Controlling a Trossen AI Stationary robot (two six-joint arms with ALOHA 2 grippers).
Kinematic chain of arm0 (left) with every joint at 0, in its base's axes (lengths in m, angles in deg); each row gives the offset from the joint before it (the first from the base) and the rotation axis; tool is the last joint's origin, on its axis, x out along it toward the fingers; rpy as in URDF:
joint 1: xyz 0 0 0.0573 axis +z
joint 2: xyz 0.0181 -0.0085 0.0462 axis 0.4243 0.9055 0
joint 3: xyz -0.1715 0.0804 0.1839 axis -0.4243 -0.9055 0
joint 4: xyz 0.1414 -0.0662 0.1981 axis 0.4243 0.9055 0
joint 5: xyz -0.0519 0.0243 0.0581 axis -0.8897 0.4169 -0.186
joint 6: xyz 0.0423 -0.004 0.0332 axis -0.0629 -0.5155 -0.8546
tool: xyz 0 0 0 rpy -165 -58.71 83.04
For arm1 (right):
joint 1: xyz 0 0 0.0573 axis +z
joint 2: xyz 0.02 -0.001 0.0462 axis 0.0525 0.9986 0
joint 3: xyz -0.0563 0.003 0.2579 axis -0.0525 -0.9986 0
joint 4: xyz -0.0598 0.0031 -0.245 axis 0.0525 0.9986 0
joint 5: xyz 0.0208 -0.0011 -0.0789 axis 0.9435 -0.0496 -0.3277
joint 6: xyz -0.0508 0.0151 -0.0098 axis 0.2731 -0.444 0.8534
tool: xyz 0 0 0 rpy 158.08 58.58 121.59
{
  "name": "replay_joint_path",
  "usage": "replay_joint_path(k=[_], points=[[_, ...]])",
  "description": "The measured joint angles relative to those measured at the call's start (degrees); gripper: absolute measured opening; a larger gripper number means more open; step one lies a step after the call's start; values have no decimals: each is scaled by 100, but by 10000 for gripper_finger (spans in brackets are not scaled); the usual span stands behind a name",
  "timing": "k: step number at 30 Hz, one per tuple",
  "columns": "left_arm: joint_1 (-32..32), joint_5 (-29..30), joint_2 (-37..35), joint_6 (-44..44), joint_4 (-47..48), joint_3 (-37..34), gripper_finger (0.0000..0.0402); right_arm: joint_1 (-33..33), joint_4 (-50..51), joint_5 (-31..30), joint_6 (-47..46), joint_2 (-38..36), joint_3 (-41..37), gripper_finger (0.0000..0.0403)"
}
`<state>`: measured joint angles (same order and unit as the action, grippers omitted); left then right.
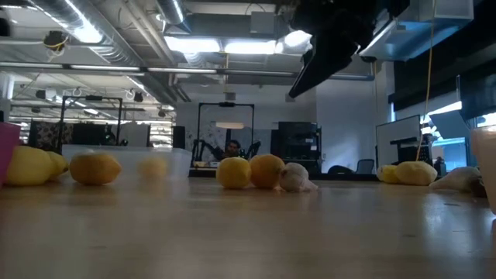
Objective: Sort produce into baskets
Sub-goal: Put the white garlic into the bottom left red bin
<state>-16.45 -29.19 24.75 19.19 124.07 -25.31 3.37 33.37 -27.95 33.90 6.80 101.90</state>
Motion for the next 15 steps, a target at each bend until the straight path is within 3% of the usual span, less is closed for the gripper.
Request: replay_joint_path(k=[6, 15], points=[[-722, -55, 0, 1452, 700, -133, 24, 0, -150, 0, 0, 0, 0, 225], [-1170, -203, 4, 2272, 446, -941, 29, 0, -140, 0, 0, 0, 0, 225]])
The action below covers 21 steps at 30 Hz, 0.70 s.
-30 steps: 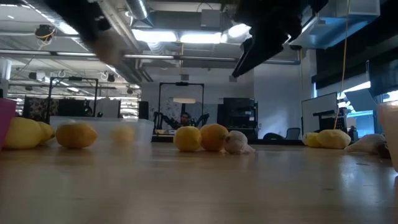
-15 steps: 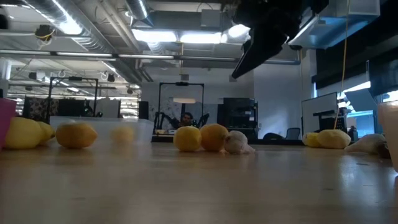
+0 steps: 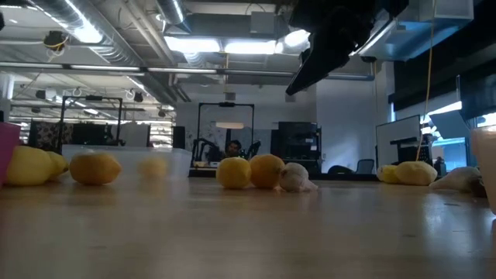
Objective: Sort produce into baskets
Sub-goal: Put the white garlic into the bottom left red bin, then put the yellow lemon into the left white bin
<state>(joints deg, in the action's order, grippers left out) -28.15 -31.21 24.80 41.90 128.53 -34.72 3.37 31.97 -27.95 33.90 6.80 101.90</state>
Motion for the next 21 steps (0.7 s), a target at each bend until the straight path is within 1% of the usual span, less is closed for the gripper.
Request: replay_joint_path(k=[5, 11, 16, 18, 21], points=[[0, -88, -2, 2, -60, -172, 57, 0, -9, 0, 0, 0, 0, 225], [36, -120, -2, 58, -81, -204, 115, 0, -7, 0, 0, 0, 0, 225], [219, -559, -112, -140, -193, -177, 148, 0, -19, 0, 0, 0, 0, 225], [309, -507, -231, -214, -203, -76, 154, 0, -64, 0, 0, 0, 0, 225], [453, -4, -480, -497, -226, 136, 156, 0, -132, 0, -33, 0, 2, 225]])
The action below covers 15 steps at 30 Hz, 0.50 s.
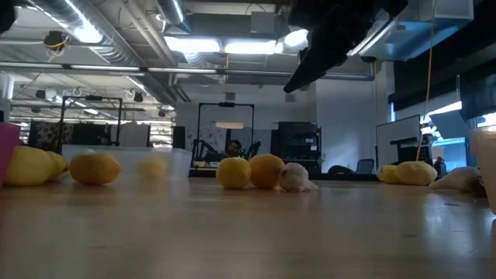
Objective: Sort produce into baskets
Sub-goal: Put the yellow lemon into the left white bin
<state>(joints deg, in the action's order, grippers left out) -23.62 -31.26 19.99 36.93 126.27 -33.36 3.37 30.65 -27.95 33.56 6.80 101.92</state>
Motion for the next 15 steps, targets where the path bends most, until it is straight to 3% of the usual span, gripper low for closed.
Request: replay_joint_path(k=[10, 15], points=[[453, 2511, -663, -1537, -131, 279, 157, 0, 3, 0, -117, 0, 0, 225], [746, 2939, -674, -2732, -921, 180, 164, 0, 14, 0, -290, 0, 0, 225]])
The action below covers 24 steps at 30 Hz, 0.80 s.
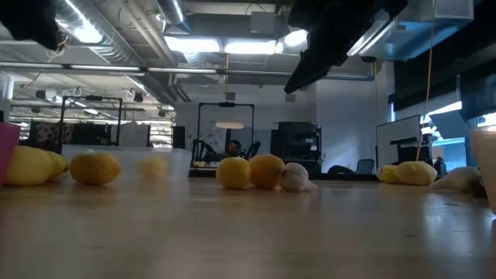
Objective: Sort produce into baskets
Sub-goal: Put the yellow lemon into the left white bin
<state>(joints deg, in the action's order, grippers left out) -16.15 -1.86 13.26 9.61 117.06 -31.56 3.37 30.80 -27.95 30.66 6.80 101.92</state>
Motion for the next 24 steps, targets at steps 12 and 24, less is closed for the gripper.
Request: replay_joint_path(k=[12, 24], points=[[1491, 26, 36, -1847, -16, -39, 263, 0, 12, 8, -480, 0, 0, 241], [2873, -66, 714, -3843, 95, -39, 268, 0, 10, -39, -391, 4, 0, 336]])
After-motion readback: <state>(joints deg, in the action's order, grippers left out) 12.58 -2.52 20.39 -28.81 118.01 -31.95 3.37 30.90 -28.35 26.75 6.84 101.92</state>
